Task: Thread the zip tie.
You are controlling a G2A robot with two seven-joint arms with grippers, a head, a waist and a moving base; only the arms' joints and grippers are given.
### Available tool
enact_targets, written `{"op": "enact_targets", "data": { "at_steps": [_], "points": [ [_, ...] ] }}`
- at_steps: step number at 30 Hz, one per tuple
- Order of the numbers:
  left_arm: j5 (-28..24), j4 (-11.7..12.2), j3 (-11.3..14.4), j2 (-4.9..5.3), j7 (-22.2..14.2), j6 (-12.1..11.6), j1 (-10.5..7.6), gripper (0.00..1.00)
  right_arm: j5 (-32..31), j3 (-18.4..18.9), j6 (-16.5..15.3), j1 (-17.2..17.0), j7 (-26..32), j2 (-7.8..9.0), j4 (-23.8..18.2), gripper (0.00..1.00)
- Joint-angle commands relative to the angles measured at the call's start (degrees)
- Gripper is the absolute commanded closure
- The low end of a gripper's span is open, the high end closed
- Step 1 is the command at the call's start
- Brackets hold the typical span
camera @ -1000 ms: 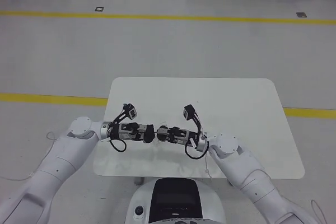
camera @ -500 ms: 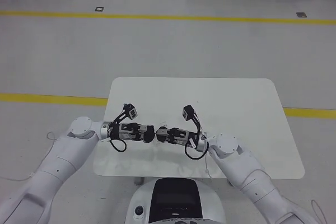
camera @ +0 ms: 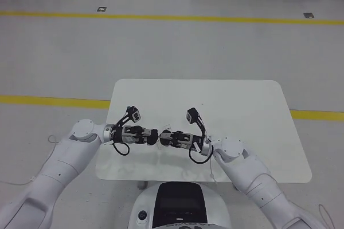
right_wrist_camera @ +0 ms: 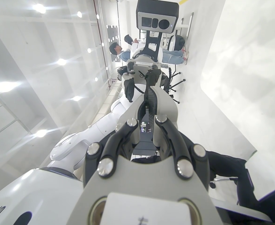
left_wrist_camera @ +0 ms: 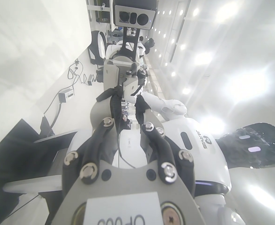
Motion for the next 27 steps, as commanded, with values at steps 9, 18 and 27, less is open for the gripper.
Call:
{"op": "enact_targets", "data": {
  "at_steps": [9, 18, 27],
  "points": [
    [0.4, 0.2, 0.0, -0.21, -0.1, 0.2, 0.05, 0.88, 0.4, -0.2, -0.7, 0.1, 0.2, -0.01, 0.1, 1.0],
    [0.9, 0.2, -0.1, -0.37, -0.3, 0.4, -0.01, 0.93, 0.6, -0.5, -0.8, 0.2, 0.3, -0.02, 0.0, 1.0],
    [1.3, 0.4, -0.2, -0.49, -0.3, 0.6, 0.04, 1.0, 0.9, -0.5, -0.9, 0.2, 0.6, 0.03, 0.1, 1.0]
  ]
}}
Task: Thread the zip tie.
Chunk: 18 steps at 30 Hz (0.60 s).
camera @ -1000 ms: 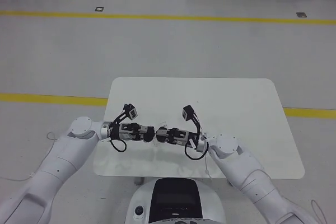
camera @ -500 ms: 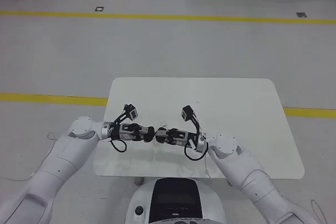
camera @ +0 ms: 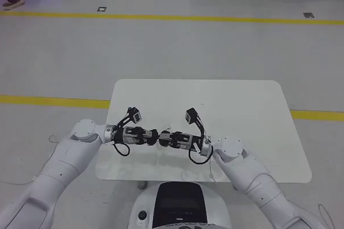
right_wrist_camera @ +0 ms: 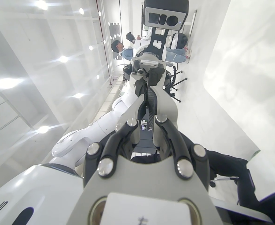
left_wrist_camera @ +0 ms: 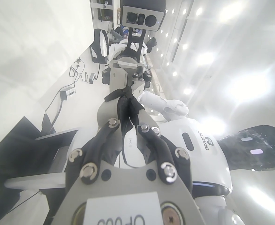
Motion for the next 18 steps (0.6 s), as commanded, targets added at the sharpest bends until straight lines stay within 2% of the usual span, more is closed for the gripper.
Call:
{"op": "enact_targets", "data": {
  "at_steps": [1, 3, 4, 5, 15, 18],
  "points": [
    [0.0, 0.0, -0.1, -0.02, 0.0, -0.1, 0.04, 1.0, 0.1, 0.0, 0.1, 0.0, 0.0, 0.01, 0.0, 1.0],
    [0.0, 0.1, -0.2, -0.02, 0.0, -0.2, 0.09, 1.0, 0.2, 0.1, 0.1, -0.1, 0.0, 0.03, 0.0, 0.56],
    [0.0, 0.1, -0.2, -0.02, -0.1, -0.3, 0.12, 1.0, 0.3, 0.1, 0.2, -0.1, 0.0, 0.05, 0.0, 0.08],
    [-0.1, 0.1, -0.3, -0.02, -0.1, -0.3, 0.15, 1.0, 0.4, 0.2, 0.2, -0.1, 0.0, 0.08, 0.0, 0.0],
    [0.4, -0.3, -1.2, 0.18, 0.0, -0.7, 0.61, 1.0, 1.9, 4.7, -1.5, -3.3, -1.9, 1.16, -1.7, 0.0],
    [0.5, -0.4, -1.5, 0.2, 1.0, -0.7, 0.82, 1.0, 3.0, 5.3, -1.0, -4.6, -2.1, 1.36, -2.0, 0.0]
  ]
}}
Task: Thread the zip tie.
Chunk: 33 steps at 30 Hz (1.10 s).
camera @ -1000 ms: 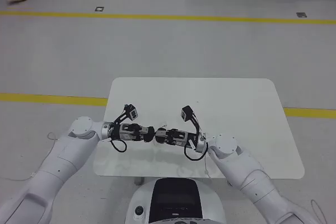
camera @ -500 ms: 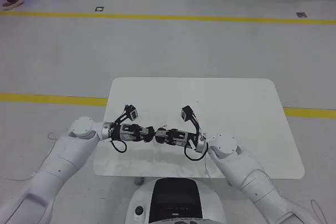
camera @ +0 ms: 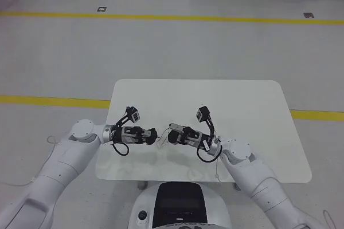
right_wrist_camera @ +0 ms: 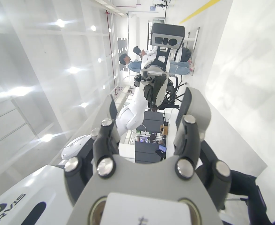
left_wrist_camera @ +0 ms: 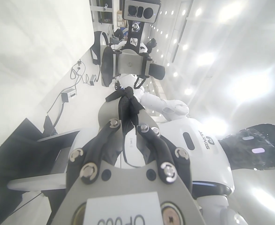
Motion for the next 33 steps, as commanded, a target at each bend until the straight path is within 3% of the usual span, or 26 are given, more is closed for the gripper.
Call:
{"op": "enact_targets", "data": {
  "at_steps": [1, 5, 14, 16, 18, 20, 23, 28, 33],
  "points": [
    [-0.2, -0.7, -0.4, 0.03, 0.7, -0.3, 0.15, 1.0, 1.1, -0.1, 0.7, -0.4, 0.5, 0.0, 0.1, 0.0],
    [0.3, -2.5, -1.2, 0.41, -0.2, 0.4, 0.37, 1.0, 1.1, -0.1, 0.7, -0.4, 0.5, 0.0, 0.1, 0.0],
    [0.3, -2.5, -1.2, 0.41, -0.2, 0.4, 0.37, 1.0, 1.1, -0.1, 0.7, -0.4, 0.5, 0.0, 0.1, 0.0],
    [1.3, -3.0, -0.7, 0.21, 2.4, 0.0, 0.7, 1.0, 1.1, -0.1, 0.7, -0.4, 0.5, 0.0, 0.1, 0.0],
    [2.4, -1.5, -0.7, 0.01, 4.6, -2.3, 0.43, 1.0, 1.1, -0.1, 0.7, -0.4, 0.5, 0.0, 0.1, 0.0],
    [-0.4, 0.1, -1.0, -0.27, 3.6, -3.4, 0.3, 1.0, 1.1, -0.1, 0.7, -0.4, 0.5, 0.0, 0.1, 0.0],
    [-3.1, 4.5, -1.2, -0.68, 1.1, -5.5, -0.51, 1.0, 1.1, -0.1, 0.7, -0.4, 0.5, 0.0, 0.1, 0.0],
    [-5.3, 9.7, -1.9, -1.48, -1.4, -5.5, -1.85, 1.0, 1.1, -0.1, 0.7, -0.4, 0.5, 0.0, 0.1, 0.0],
    [-5.2, 11.8, -2.7, -1.75, -1.4, -5.5, -2.23, 1.0, 1.1, -0.1, 0.7, -0.4, 0.5, 0.0, 0.1, 0.0]
  ]
}}
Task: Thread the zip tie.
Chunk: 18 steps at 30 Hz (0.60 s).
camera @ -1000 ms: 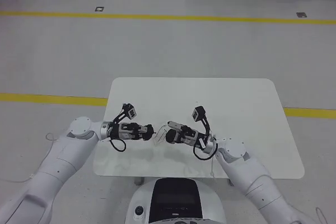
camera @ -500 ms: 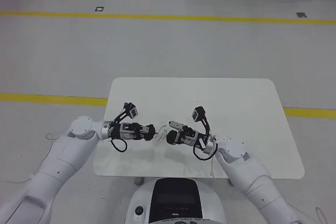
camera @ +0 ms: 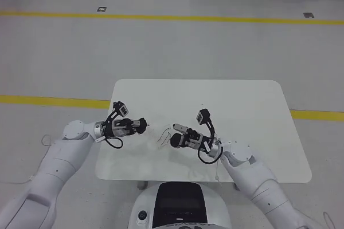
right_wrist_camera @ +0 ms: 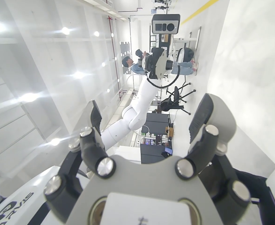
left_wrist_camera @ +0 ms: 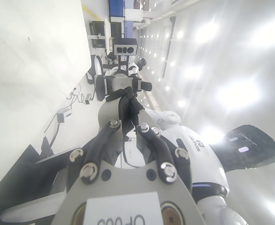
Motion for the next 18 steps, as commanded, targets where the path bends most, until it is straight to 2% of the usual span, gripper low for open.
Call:
{"op": "enact_targets", "data": {
  "at_steps": [1, 7, 12, 18],
  "points": [
    [0.5, 0.4, -0.4, -0.03, 0.0, 0.0, -0.09, 1.0, 0.0, 0.0, 0.0, 0.0, 0.0, 0.0, 0.0, 0.0],
    [2.0, -0.8, -3.2, 0.17, 0.0, 0.0, 0.81, 1.0, 0.0, 0.0, 0.0, 0.0, 0.0, 0.0, 0.0, 0.0],
    [3.3, -2.8, -6.1, 0.37, 0.0, 0.0, 3.01, 1.0, 0.0, 0.0, 0.0, 0.0, 0.0, 0.0, 0.0, 0.0],
    [3.7, -2.4, -7.5, 0.36, 0.0, 0.0, 4.04, 1.0, 0.0, 0.0, 0.0, 0.0, 0.0, 0.0, 0.0, 0.0]
  ]
}}
